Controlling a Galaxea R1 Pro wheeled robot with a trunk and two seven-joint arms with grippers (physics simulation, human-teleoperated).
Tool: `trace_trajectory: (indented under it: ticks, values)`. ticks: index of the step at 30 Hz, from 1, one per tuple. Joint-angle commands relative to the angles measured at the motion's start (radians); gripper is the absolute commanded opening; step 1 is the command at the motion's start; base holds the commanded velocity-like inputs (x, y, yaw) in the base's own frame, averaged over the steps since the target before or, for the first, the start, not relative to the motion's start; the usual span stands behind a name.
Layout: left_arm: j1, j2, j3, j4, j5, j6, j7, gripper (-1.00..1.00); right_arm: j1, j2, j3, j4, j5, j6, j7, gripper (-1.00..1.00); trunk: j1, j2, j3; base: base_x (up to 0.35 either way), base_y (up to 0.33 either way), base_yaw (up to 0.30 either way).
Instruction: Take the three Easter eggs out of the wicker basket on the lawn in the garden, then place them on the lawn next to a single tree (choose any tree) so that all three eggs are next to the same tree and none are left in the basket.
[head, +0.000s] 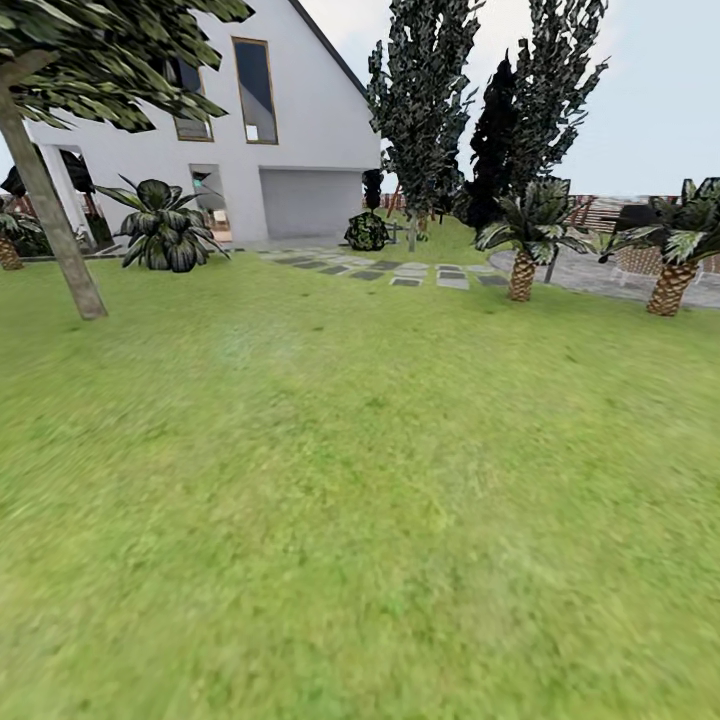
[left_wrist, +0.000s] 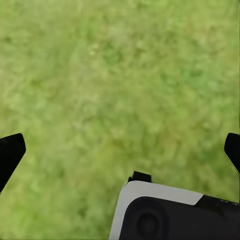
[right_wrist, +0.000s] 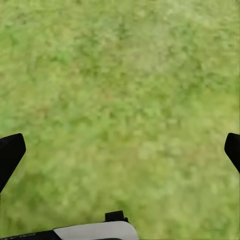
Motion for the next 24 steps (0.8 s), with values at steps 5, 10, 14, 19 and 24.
trace_trajectory:
  ticks: [5, 10, 14, 19, 24]
  values:
    - [-0.001, -0.002, 0.006, 0.001, -0.003, -0.003, -0.001, 1.0, -0.001, 0.0, -0.001, 0.002, 0.001, -0.004, -0.001, 1.0, 0.001, -0.002, -0.002, 0.339, 0.0, 0.0]
    - [-0.001, -0.002, 0.006, 0.001, -0.003, -0.003, -0.001, 1.0, -0.001, 0.0, -0.001, 0.002, 0.0, -0.004, -0.001, 1.0, 0.001, -0.002, -0.002, 0.338, 0.0, 0.0]
    - [-0.001, -0.002, 0.006, 0.001, -0.003, -0.003, -0.001, 1.0, -0.001, 0.0, -0.001, 0.002, 0.0, -0.004, -0.001, 1.0, 0.001, -0.002, -0.002, 0.339, 0.0, 0.0]
    - [-0.001, -0.002, 0.006, 0.001, -0.003, -0.003, -0.001, 1.0, -0.001, 0.0, -0.001, 0.002, 0.0, -0.004, -0.001, 1.0, 0.001, -0.002, -0.002, 0.338, 0.0, 0.0]
    - [-0.001, -0.002, 0.006, 0.001, -0.003, -0.003, -0.001, 1.0, -0.001, 0.0, -0.001, 0.002, 0.0, -0.004, -0.001, 1.0, 0.001, -0.002, -0.002, 0.339, 0.0, 0.0]
